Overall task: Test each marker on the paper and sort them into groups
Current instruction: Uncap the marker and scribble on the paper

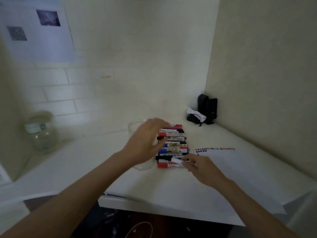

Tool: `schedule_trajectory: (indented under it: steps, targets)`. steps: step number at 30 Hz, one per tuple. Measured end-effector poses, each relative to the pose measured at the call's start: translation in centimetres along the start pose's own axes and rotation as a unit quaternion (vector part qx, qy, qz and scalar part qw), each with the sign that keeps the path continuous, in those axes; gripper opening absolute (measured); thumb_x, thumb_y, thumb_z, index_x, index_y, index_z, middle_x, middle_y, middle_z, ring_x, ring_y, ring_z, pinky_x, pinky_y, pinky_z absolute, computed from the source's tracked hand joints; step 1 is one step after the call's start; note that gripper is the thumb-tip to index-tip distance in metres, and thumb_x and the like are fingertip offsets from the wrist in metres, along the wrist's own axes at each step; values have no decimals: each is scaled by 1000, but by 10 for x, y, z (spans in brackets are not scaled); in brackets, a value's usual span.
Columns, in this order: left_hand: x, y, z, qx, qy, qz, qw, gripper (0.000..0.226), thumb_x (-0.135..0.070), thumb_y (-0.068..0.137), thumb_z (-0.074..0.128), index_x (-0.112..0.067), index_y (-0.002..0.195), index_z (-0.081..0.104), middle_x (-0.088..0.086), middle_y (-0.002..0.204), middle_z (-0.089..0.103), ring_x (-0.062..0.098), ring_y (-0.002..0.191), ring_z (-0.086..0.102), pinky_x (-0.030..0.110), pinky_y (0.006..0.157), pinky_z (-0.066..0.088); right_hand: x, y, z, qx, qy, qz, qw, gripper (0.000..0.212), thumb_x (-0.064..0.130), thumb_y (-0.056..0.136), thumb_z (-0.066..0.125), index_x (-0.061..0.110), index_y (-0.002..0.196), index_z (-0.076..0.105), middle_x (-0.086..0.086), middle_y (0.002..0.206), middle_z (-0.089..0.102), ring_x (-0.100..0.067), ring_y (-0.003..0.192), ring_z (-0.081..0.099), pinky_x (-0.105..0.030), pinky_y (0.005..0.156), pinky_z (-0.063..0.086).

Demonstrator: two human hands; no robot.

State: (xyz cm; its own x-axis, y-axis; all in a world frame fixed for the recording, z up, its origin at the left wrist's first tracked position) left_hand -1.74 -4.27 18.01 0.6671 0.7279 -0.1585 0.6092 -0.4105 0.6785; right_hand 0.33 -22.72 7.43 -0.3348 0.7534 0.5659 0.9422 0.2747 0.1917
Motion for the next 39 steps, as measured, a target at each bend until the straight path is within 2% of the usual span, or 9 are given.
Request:
schedule_trajectory:
  steps: [2,7,12,16,23,26,30,34,39]
  targets:
    - [-24,-10,29,70,6,54,996,38,-29,93,58,-15,128,54,3,132,50,15,119,46,27,101,39,6,-8,-19,-2,51,2,999,16,36,92,62,29,102,72,21,84,67,8,77,62,-8,68,42]
    - [-17,-43,81,141,-84,-41,986,44,-48,96,33,-19,122,52,-1,114,57,12,99,53,33,86,48,7,-32,-55,-61,169,28,983,9,35,82,74,29,88,78,12,76,73,1,71,65,-16,66,50]
    - [-35,-30,108,93,-127,-47,986,20,-29,100,45,-14,107,56,-4,95,57,9,77,49,17,66,38,-22,-35,-41,-117,421,158,886,32,35,79,75,4,84,73,-6,67,64,-14,63,53,-27,63,45]
    - [-38,-21,139,143,-117,-20,982,29,-29,101,39,-8,103,59,3,95,61,12,81,53,17,72,37,-36,-26,-18,-100,469,157,863,24,27,87,68,4,80,68,-9,66,62,-17,62,52,-25,58,44]
    - [-21,-14,173,250,-178,-64,950,26,-33,103,32,-21,102,55,-12,86,54,0,72,49,10,68,39,-68,-12,-9,-76,482,123,864,30,22,86,67,-5,79,60,-13,62,57,-18,54,46,-24,49,38]
    - [-11,-15,187,248,-232,-115,934,21,-33,102,37,-24,100,57,-15,81,54,0,70,50,11,65,39,-76,-6,0,-59,499,157,850,28,29,82,67,2,79,62,-11,65,58,-20,60,51,-28,58,44]
    - [19,-10,189,242,-279,-209,905,18,-31,98,48,-26,111,59,-12,88,61,-6,73,55,11,67,45,-101,-5,-7,-23,568,240,787,27,30,92,60,6,96,72,-17,91,72,-26,78,67,-37,74,53]
    - [27,4,186,231,-358,-231,875,15,-27,93,58,-32,107,62,-13,99,66,1,91,63,24,85,53,-101,6,-25,68,388,187,900,11,12,87,69,9,97,73,-13,89,75,-21,78,69,-31,77,57]
    - [9,12,188,201,-394,-214,871,14,-28,97,52,-28,109,58,-6,95,67,12,90,64,30,87,54,-74,22,-21,109,227,87,964,23,37,99,49,21,102,65,6,64,60,-12,58,52,-24,59,43]
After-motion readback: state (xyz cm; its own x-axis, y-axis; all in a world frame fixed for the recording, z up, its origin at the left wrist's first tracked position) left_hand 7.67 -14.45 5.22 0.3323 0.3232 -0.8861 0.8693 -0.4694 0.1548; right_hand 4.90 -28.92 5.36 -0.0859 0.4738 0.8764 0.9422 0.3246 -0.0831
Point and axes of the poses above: each hand's wrist, its own y-axis towards the middle knuckle, its own z-axis out of the palm, x = y × z, the point moved 7 cm from there along y, towards the middle knuckle
